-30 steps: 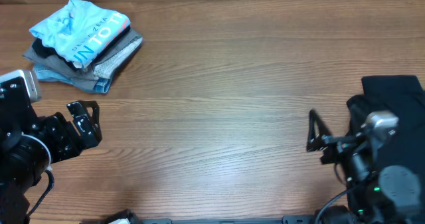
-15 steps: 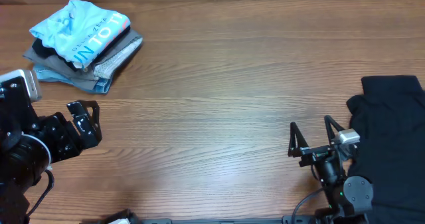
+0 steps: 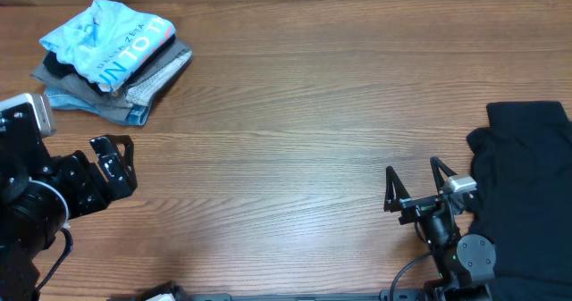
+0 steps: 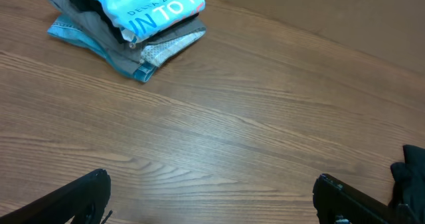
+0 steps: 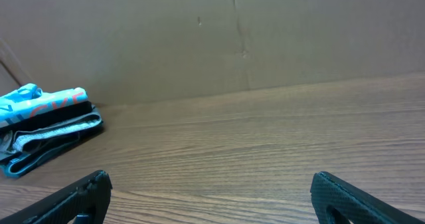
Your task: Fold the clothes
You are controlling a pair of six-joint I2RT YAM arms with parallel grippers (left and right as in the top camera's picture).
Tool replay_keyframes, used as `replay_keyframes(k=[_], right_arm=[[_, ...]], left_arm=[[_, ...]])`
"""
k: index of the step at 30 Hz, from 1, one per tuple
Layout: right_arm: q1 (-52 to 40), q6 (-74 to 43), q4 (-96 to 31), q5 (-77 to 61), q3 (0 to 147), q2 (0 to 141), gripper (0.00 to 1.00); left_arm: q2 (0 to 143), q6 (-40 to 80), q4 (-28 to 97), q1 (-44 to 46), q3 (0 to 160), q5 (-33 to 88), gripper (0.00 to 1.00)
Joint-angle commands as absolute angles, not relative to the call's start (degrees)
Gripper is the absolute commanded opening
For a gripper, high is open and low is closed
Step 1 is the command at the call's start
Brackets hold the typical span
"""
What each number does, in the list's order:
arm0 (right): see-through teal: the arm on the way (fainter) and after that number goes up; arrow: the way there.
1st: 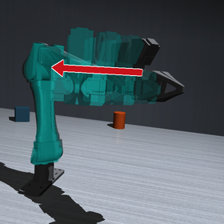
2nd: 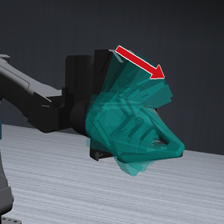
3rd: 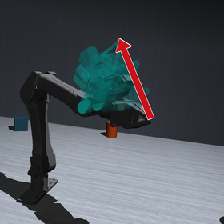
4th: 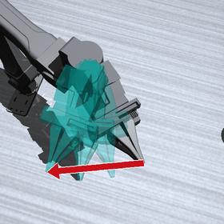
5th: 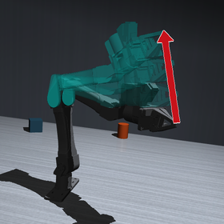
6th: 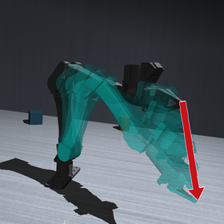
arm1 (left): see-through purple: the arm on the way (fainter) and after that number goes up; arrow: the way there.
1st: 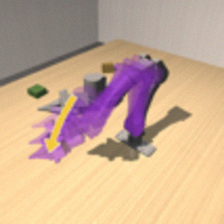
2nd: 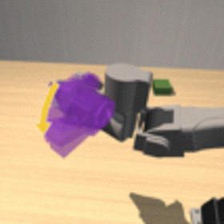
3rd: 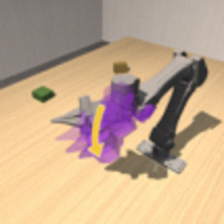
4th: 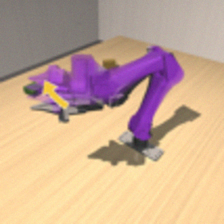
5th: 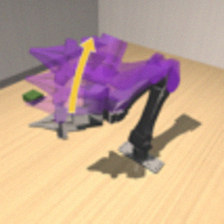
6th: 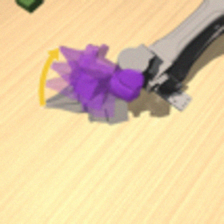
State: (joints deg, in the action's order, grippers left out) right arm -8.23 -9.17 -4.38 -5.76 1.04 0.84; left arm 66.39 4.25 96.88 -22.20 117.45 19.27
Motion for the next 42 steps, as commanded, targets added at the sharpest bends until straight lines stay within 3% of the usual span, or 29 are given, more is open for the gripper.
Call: replay_keyframes(k=[1,13,19,23,28,42], right_arm=[[-7.9,-8.95,-4.12,-6.09,0.45,0.16,1.0],[-7.9,-8.95,-4.1,-6.09,0.45,0.16,1.0],[-7.9,-8.95,-4.1,-6.09,0.45,0.16,1.0],[-7.9,-8.95,-4.1,-6.09,0.45,0.16,1.0],[-7.9,-8.95,-4.1,-6.09,0.45,0.16,1.0],[-7.9,-8.95,-4.1,-6.09,0.45,0.16,1.0]], left_arm=[[66.37,3.38,96.79,-22.11,117.36,19.05,1.0],[66.32,3.38,96.79,-21.19,117.36,19.07,1.0],[65.89,3.03,96.64,-13.39,117.38,18.57,1.0],[64.95,0.6,92.95,-6.68,116.84,10.72,1.0],[59.81,-0.3,75.79,-1.72,106.02,9.47,1.0],[34.61,-0.19,28.34,-1.5,52.49,10.15,1.0]])
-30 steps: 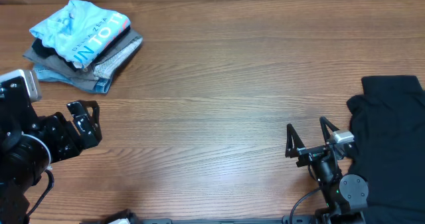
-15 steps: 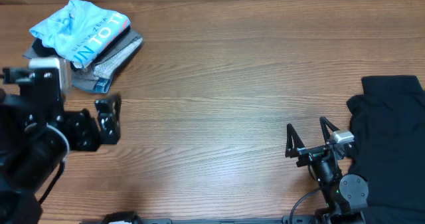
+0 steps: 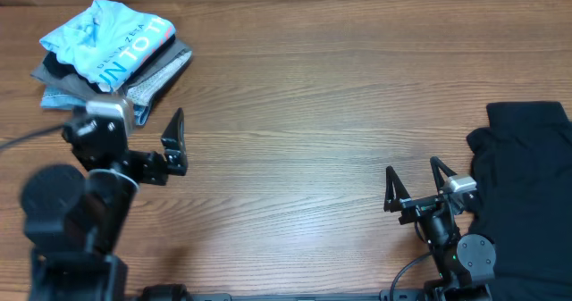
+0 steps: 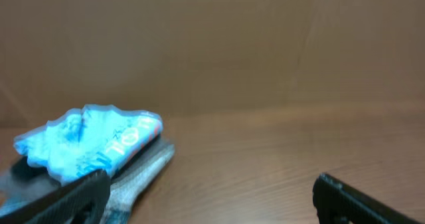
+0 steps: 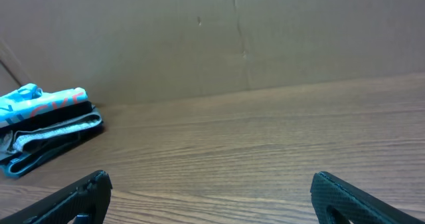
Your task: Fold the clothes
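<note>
A pile of folded clothes (image 3: pixel 107 55) lies at the far left corner, topped by a light blue printed shirt (image 4: pixel 93 141); the right wrist view has the pile (image 5: pixel 46 121) far off at the left. A crumpled black garment (image 3: pixel 523 194) lies unfolded at the right edge. My left gripper (image 3: pixel 147 127) is open just in front of the pile's near right corner and holds nothing (image 4: pixel 209 204). One of its fingers is hidden under the wrist in the overhead view. My right gripper (image 3: pixel 416 185) stands open and empty, just left of the black garment (image 5: pixel 209 201).
The wooden table (image 3: pixel 295 113) stretches between the pile and the black garment. A brown cardboard wall (image 5: pixel 232 38) closes off the far edge behind the pile.
My left arm has moved from the near left edge towards the far left and turned. Its open gripper now sits right by the folded pile, facing the back wall. The right arm has not moved.
</note>
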You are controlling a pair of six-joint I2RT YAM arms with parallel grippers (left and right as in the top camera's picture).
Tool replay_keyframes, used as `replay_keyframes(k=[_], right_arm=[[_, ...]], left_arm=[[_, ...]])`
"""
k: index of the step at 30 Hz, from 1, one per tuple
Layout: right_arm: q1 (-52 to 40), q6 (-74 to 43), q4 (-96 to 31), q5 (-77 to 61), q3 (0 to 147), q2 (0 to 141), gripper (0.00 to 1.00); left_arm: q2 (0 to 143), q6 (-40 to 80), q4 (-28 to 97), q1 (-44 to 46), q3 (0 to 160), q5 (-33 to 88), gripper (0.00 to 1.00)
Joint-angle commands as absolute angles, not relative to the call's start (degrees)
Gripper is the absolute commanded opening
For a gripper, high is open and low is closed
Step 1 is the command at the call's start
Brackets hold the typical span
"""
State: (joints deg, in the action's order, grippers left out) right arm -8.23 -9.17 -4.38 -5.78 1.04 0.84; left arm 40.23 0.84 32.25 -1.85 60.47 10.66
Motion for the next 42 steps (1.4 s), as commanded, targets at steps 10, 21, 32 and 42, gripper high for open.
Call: replay_keyframes(k=[10,21,32,42], right_arm=[[-7.9,-8.95,-4.12,-6.09,0.45,0.16,1.0],[-7.9,-8.95,-4.1,-6.09,0.45,0.16,1.0],[-7.9,-8.95,-4.1,-6.09,0.45,0.16,1.0],[-7.9,-8.95,-4.1,-6.09,0.45,0.16,1.0]], left_arm=[[9.72,-0.03,8.84,-2.72,20.45,10.09,1.0],[0.19,0.01,0.03,-2.59,1.17,10.15,1.0],[0.21,-0.01,3.18,-2.59,0.27,10.31,1.0],[0.25,-0.01,3.18,-2.59,0.27,10.31,1.0]])
